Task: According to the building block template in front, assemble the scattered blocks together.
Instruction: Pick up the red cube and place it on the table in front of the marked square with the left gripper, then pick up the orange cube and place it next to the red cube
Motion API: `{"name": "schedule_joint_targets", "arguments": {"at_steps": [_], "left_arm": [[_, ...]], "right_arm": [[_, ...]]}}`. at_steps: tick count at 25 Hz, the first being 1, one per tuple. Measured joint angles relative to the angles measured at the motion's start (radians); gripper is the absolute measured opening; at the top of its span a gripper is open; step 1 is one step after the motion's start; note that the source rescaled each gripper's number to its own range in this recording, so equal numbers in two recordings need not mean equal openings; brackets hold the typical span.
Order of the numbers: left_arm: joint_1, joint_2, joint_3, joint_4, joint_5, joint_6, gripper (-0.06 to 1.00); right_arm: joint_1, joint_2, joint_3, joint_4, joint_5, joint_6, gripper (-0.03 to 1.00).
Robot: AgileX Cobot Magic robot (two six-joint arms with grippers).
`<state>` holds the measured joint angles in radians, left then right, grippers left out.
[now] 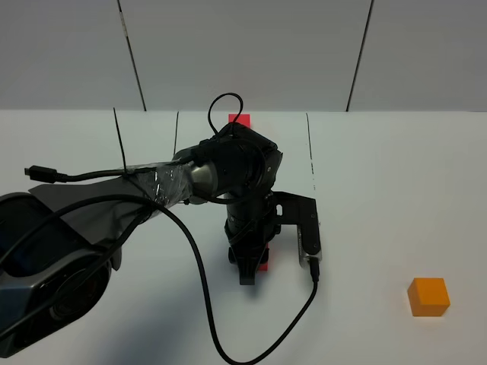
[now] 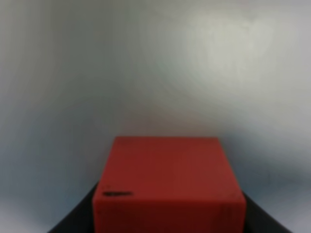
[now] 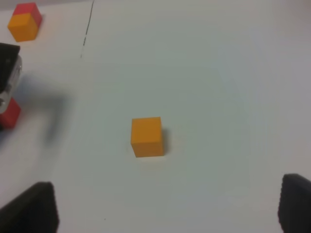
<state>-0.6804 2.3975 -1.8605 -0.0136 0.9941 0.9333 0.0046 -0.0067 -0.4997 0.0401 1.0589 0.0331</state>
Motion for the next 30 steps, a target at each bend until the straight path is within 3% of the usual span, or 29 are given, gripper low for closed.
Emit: {"name": "schedule_joint_targets", "arguments": {"at_steps": [2,4,9,12,22,25,30], "left_arm": [[0.000,0.000,0.000,0.000,0.001,0.000,0.00],[0.000,0.002,-0.001,0.000,-0.001,0.002,0.10],[0.000,0.002,-0.002,0.001,-0.008,0.003,0.74],[0.000,0.002,-0.002,0.000,-0.008,0.002,0.97],[-0.001,-0.058,-0.002,-0.025,0.064,-0.011,1.00],[-0.001,-0.099,-0.002,-0.069,0.112,-0.071,1.00],[-0.002,-0.165,-0.002,-0.076,0.134,-0.191,0.98]], "right_arm": [[0.000,0.000,0.000,0.000,0.000,0.000,0.81],[0.000,0.000,0.000,0.000,0.000,0.000,0.81],[0.000,0.000,0.000,0.000,0.000,0.000,0.81],[0.000,0.000,0.000,0.000,0.000,0.000,0.81],[0.000,0.000,0.000,0.000,0.000,0.000,0.81],[0.000,0.000,0.000,0.000,0.000,-0.001,0.81],[0.000,0.000,0.000,0.000,0.000,0.000,0.81]]}}
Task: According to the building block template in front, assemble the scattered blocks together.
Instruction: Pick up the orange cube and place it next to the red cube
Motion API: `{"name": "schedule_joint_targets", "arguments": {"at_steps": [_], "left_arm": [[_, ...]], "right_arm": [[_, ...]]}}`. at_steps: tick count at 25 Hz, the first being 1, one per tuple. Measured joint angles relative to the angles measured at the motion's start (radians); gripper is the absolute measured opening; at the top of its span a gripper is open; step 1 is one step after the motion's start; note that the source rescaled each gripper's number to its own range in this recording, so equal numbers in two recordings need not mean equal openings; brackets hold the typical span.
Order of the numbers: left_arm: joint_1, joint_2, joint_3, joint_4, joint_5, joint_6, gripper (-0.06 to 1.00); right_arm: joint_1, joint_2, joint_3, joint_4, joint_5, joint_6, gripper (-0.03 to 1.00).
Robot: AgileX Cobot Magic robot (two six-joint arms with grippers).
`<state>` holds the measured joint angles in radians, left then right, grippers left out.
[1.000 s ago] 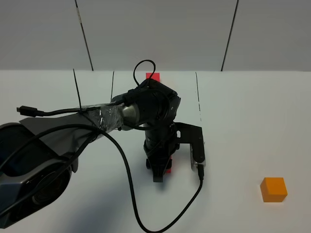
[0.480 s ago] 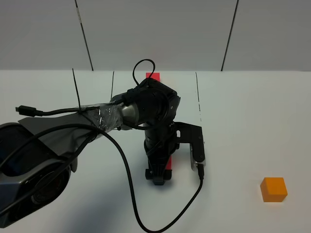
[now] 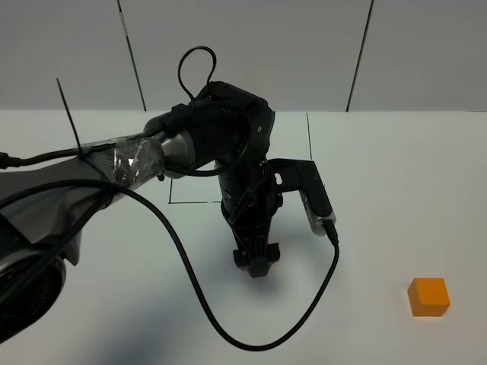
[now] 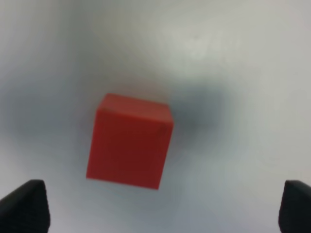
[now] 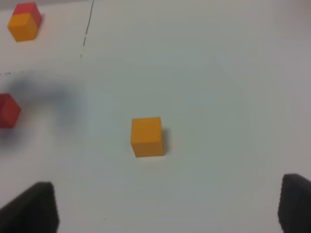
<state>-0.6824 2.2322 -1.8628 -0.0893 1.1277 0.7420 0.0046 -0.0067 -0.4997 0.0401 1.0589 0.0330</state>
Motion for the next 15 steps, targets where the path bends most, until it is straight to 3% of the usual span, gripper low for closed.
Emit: {"name": "schedule_joint_targets", "arguments": {"at_steps": [7,11,15], "left_arm": [[0.045,-0.080,0.000,0.068,0.022,-0.206,0.96],[0.140,-0.124,0.000,0.081,0.011,-0.311,0.96],[0.258,-0.165,0.002,0.036,0.034,-0.356,0.94]], "right_arm": [[0.000,0.000,0.000,0.000,0.000,0.000,0.81],[0.000,0.000,0.000,0.000,0.000,0.000,0.81],[0.000,0.000,0.000,0.000,0.000,0.000,0.81]]}}
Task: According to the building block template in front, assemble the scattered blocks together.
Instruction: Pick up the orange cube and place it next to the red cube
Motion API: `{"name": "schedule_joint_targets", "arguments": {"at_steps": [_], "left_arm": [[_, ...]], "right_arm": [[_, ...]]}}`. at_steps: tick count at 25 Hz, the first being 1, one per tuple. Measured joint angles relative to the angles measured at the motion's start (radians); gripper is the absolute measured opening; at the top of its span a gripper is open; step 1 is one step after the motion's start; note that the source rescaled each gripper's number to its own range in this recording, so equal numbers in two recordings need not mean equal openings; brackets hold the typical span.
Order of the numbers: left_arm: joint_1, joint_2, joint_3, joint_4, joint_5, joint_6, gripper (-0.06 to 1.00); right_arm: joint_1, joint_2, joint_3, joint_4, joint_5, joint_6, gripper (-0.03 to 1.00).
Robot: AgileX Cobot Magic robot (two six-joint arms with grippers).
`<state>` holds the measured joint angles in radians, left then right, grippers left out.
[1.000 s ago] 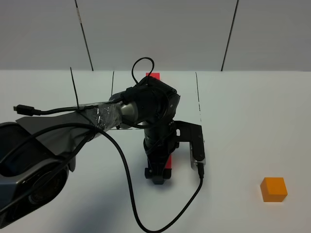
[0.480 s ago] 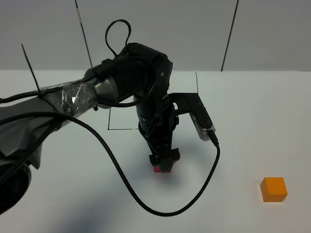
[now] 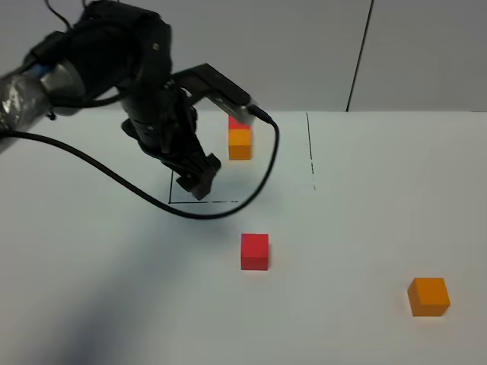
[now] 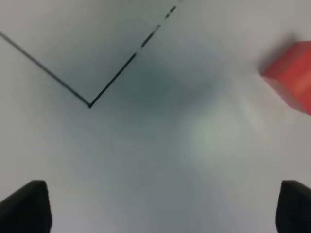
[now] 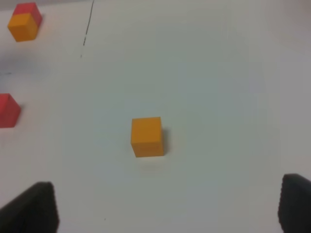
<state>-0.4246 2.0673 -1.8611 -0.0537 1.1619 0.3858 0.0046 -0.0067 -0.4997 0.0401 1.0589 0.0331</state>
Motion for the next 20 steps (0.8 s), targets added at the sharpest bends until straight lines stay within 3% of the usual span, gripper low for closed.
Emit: {"name": "schedule_joint_targets", "arguments": {"at_steps": [5,12,15,20], "left_arm": [[0.146,-0.113,0.133,-0.055,-0.037,-0.017,0.92],[0.373,-0.454,0.519,-0.057,-0.254,-0.033,0.90],[0.427,-0.642,0.668,-0.057,-0.331,-0.041,0.90],[0.434,-0.961,0.845,-0.053,-0.327,-0.107,0.90]], "right_arm": [[0.000,0.000,0.000,0.000,0.000,0.000,0.81],[0.000,0.000,0.000,0.000,0.000,0.000,0.81],[0.000,0.000,0.000,0.000,0.000,0.000,0.81],[0.000,0.000,0.000,0.000,0.000,0.000,0.81]]}}
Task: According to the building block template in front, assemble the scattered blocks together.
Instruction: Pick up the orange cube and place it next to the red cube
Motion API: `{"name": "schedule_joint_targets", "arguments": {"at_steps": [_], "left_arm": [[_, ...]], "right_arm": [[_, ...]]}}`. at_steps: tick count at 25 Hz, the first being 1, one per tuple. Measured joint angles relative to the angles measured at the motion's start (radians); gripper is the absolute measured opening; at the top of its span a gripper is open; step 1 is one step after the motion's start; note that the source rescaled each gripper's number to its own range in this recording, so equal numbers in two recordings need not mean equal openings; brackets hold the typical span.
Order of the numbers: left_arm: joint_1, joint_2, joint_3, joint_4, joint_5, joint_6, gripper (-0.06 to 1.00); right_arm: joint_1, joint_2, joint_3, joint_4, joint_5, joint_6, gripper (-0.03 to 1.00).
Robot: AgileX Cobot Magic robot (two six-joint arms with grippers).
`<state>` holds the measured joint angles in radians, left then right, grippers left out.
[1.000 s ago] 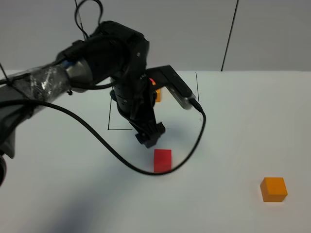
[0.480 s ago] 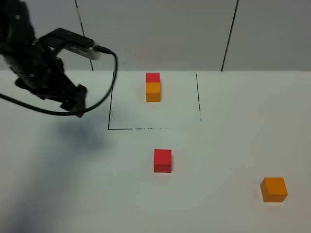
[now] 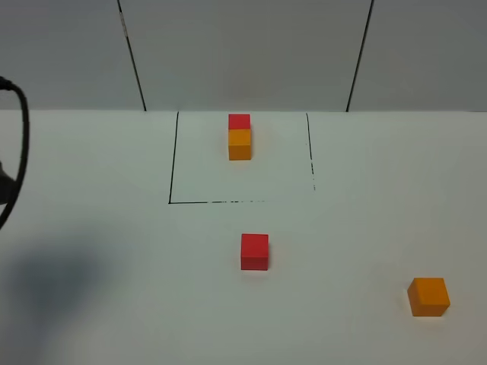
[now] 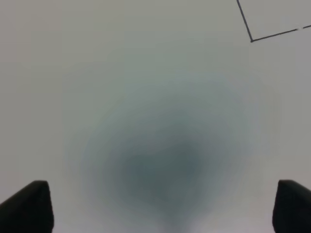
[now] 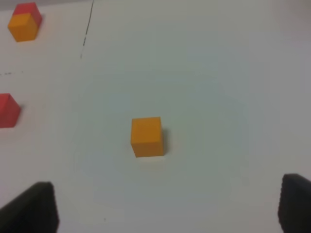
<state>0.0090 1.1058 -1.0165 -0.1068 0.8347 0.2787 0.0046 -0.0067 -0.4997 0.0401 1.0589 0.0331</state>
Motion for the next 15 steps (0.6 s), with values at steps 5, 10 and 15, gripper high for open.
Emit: {"name": "schedule_joint_targets", "arguments": {"at_steps": [5,10,15], "left_arm": [[-0.011,-0.279,0.122,0.133,0.062,-0.174,0.89],[-0.036,-0.496,0.214,0.233,0.157,-0.315,0.89],[-0.040,-0.644,0.298,0.171,0.182,-0.332,0.89]], "right_arm": [[0.000,0.000,0.000,0.000,0.000,0.000,0.81],[0.000,0.000,0.000,0.000,0.000,0.000,0.81],[0.000,0.000,0.000,0.000,0.000,0.000,0.81]]}}
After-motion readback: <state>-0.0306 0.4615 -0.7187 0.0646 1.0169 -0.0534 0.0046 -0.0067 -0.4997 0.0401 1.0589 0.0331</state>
